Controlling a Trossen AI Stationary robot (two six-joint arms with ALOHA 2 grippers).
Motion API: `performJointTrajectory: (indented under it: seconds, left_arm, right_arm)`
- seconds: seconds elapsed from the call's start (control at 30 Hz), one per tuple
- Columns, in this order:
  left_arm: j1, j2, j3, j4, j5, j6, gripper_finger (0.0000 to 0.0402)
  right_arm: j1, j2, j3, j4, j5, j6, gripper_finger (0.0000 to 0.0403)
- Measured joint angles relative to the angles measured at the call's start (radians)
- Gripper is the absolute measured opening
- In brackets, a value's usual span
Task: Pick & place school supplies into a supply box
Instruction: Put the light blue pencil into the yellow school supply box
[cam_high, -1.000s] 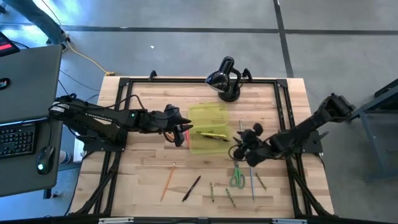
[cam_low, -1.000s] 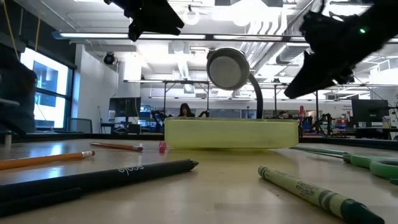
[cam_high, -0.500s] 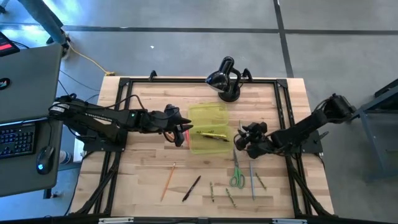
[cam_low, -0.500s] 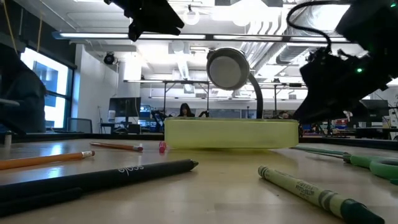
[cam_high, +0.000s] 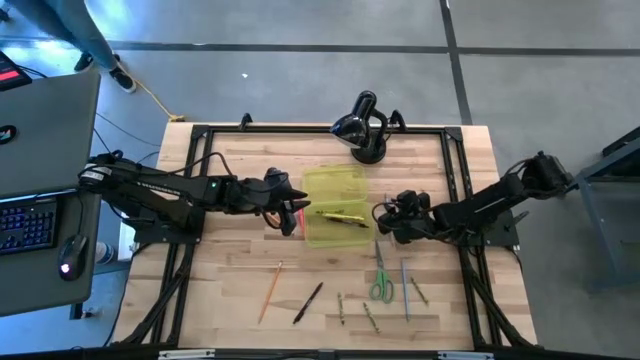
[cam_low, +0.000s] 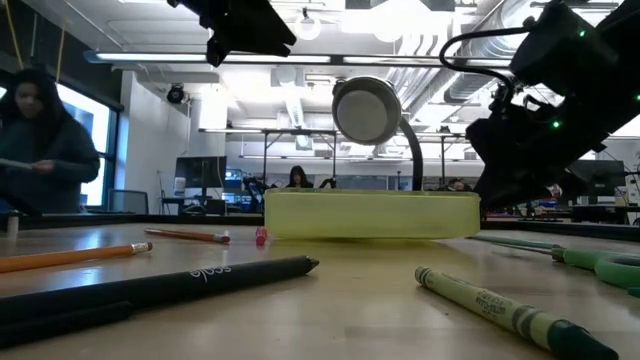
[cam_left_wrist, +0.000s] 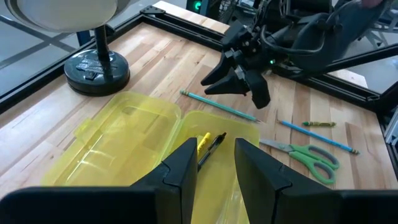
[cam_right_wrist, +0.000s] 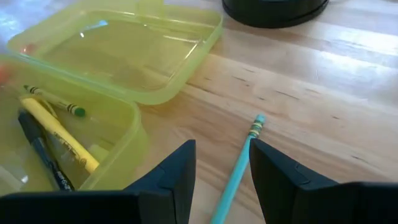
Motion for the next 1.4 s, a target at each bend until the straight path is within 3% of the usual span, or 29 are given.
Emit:
performJointTrajectory:
  seconds: [0.13,0.5,0.73,1.1,1.4]
  left_arm:
    - [0.0,0.0,0.0,0.0,-0.001,0.0,0.014]
    - [0.0,0.0,0.0,-0.001,-0.001,0.0,0.014]
    - [0.0,0.0,0.0,-0.001,-0.001,0.0,0.014]
    - [0.0,0.0,0.0,-0.002,-0.001,0.0,0.014]
    - [0.0,0.0,0.0,-0.01,0.007,0.0,0.014]
  right_arm:
    - [0.0,0.022,0.0,-0.006,-0.002,0.029,0.0128]
    - [-0.016,0.237,0.021,0.032,0.019,0.106,0.0128]
    - [-0.051,0.256,0.091,0.025,-0.006,0.045,0.0128]
    - [-0.072,0.263,0.084,-0.028,-0.011,0.075,0.0128]
    - [-0.072,0.267,0.085,-0.125,-0.012,-0.154,0.0128]
